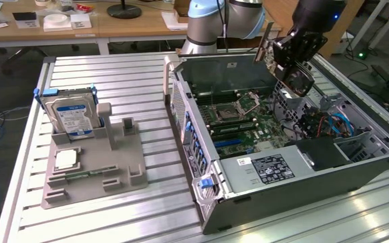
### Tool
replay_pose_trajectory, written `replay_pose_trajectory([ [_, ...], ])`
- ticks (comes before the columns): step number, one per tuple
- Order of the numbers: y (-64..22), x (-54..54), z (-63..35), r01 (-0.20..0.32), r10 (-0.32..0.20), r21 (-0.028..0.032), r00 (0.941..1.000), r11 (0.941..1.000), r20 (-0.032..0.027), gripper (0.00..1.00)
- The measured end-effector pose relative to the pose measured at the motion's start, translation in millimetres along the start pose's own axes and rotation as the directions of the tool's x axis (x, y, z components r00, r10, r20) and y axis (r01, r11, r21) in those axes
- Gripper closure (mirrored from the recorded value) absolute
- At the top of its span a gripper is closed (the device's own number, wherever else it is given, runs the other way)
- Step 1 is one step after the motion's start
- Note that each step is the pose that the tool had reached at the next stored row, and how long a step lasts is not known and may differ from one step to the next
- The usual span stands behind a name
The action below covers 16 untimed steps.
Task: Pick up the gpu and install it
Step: 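Insert the gpu into the slot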
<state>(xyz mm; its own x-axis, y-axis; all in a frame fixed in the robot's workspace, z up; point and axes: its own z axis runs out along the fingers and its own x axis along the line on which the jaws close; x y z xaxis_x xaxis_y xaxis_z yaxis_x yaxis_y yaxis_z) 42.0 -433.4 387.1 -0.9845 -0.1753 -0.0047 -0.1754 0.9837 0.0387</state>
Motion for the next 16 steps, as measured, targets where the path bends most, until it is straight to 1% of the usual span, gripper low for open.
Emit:
replay_pose_trajectory([
  [3, 0.0, 0.0, 0.0, 0.048, -0.048, -0.0003, 0.9989, 0.9989, -0.0018, 0.72],
  [7, 0.0, 0.0, 0.0, 0.107, -0.107, -0.0008, 0.9943, 0.9943, -0.0040, 0.72],
  [12, 0.0, 0.0, 0.0, 0.175, -0.175, -0.0015, 0.9845, 0.9845, -0.0067, 0.72],
  [16, 0.0, 0.0, 0.1, 0.227, -0.227, -0.0022, 0.9738, 0.9738, -0.0086, 0.72],
])
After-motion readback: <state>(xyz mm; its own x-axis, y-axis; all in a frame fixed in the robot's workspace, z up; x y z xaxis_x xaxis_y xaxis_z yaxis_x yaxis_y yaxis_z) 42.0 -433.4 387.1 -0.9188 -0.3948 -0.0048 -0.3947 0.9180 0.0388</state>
